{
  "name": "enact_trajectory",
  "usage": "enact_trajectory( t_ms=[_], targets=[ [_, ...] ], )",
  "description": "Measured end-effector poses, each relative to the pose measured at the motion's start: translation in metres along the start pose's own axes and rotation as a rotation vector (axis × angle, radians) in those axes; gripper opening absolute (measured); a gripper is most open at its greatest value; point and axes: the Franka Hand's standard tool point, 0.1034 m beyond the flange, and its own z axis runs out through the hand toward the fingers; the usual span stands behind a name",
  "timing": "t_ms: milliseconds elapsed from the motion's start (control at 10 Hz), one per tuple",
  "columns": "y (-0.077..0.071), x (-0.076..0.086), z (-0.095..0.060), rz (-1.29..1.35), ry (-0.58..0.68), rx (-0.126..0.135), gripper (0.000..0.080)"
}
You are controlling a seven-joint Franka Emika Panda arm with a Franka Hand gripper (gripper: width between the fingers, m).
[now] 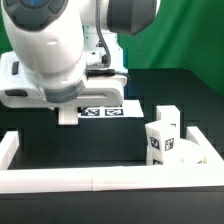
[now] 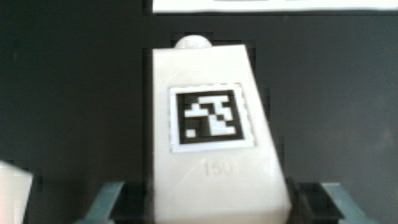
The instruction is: Assemble stool
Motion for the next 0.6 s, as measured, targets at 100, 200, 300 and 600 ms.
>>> enact_trajectory(
  t_ms=[100, 200, 300, 600],
  targets=[
    [0.001, 0.002, -0.003, 0.000, 0.078, -0.005, 0.0337],
    [-0.003, 0.000, -0.006, 0.019, 0.126, -0.005, 0.0337],
    [-0.018, -0.007, -0.018, 0.031, 0.187, -0.004, 0.0337],
    [-0.059, -0.026, -0.071, 0.042, 0.384, 0.041, 0.0337]
  ],
)
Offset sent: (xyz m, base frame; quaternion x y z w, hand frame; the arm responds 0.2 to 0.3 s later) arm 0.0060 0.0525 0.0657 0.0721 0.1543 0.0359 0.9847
